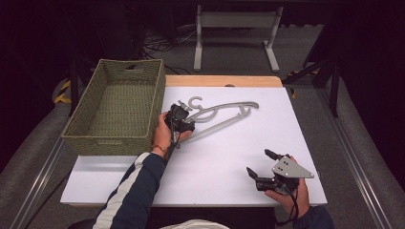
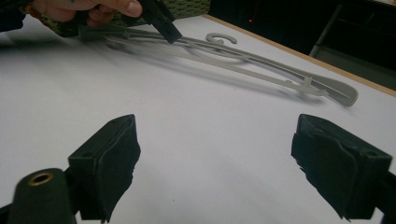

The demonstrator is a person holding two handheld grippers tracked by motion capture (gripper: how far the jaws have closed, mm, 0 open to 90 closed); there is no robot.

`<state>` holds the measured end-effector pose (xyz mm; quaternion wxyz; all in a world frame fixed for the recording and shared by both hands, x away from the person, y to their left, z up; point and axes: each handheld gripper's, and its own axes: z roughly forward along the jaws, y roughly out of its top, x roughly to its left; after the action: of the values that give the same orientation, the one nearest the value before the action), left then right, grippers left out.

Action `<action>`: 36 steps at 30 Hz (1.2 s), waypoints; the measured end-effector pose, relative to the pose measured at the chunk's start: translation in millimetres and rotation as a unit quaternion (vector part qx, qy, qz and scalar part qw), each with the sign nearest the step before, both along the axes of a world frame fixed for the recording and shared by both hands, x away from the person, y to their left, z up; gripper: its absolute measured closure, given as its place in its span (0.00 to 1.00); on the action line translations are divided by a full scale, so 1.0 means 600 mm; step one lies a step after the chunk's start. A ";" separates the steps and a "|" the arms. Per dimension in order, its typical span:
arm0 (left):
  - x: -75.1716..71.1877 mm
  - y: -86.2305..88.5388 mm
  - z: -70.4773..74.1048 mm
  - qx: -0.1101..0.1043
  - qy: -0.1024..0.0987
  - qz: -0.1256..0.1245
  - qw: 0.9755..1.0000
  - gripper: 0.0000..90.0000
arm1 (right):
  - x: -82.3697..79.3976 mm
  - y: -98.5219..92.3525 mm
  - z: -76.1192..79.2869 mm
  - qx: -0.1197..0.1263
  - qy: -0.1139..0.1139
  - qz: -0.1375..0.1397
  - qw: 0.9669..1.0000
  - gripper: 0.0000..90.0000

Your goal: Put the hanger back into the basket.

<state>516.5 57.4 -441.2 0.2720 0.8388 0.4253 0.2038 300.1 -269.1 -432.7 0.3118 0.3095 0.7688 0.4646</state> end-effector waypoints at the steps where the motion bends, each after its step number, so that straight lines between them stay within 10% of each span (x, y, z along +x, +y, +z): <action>1: 0.004 0.000 -0.001 -0.001 0.015 0.002 1.000 0.42 | 0.000 0.000 0.000 -0.002 0.001 0.001 1.000 0.16; 7: 0.017 0.001 0.000 -0.015 0.073 -0.021 0.997 0.55 | 0.006 -0.002 -0.003 -0.001 0.017 0.002 1.000 0.16; 17: 0.012 -0.009 0.010 0.001 0.105 -0.086 0.991 0.90 | 0.011 -0.002 -0.008 0.001 0.041 0.005 0.999 0.16; 36: 0.032 -0.032 0.016 0.041 0.119 -0.122 0.984 0.87 | 0.020 -0.002 -0.014 0.009 0.070 0.009 0.997 0.16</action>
<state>535.4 38.3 -431.4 0.2075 0.9133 0.3399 0.0851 312.0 -270.0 -441.0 0.2502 0.3374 0.7871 0.4516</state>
